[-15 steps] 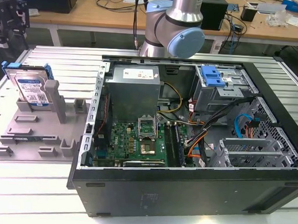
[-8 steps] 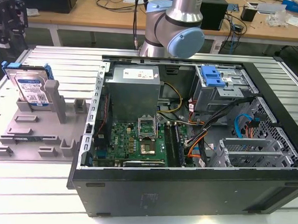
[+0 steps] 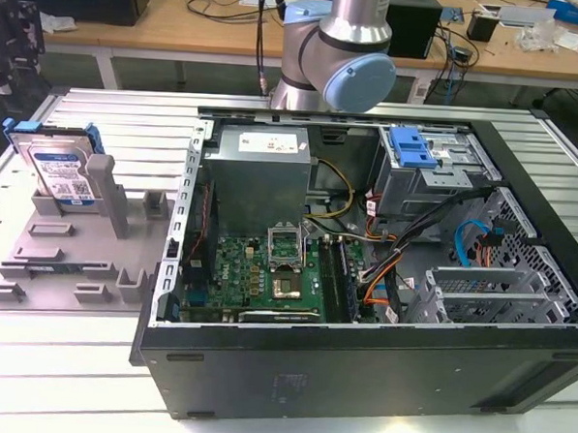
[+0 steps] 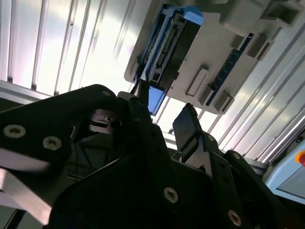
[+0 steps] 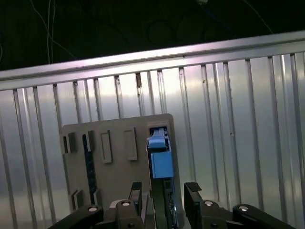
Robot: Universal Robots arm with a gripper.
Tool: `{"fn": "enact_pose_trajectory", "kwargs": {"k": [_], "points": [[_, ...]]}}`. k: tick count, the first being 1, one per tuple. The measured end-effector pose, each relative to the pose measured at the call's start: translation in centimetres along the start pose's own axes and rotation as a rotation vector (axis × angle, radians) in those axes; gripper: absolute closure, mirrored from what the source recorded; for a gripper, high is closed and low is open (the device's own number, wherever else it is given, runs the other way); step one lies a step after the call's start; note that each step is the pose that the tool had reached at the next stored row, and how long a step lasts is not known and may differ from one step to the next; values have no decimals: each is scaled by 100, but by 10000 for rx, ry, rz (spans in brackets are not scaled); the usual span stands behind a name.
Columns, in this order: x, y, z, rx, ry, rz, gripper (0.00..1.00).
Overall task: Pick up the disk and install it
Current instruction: 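Pick up the disk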
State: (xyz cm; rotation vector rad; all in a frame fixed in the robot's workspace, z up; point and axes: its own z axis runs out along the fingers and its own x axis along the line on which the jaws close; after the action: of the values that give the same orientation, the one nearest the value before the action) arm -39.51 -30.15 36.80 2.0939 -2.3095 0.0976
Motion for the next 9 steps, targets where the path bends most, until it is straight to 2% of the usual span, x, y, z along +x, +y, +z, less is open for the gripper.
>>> {"fn": "enact_pose_trajectory", "kwargs": {"k": [5,9], "points": [[1,17,29,22,-114,-614,52],[4,65,52,-13,-196,-754,52]]}}
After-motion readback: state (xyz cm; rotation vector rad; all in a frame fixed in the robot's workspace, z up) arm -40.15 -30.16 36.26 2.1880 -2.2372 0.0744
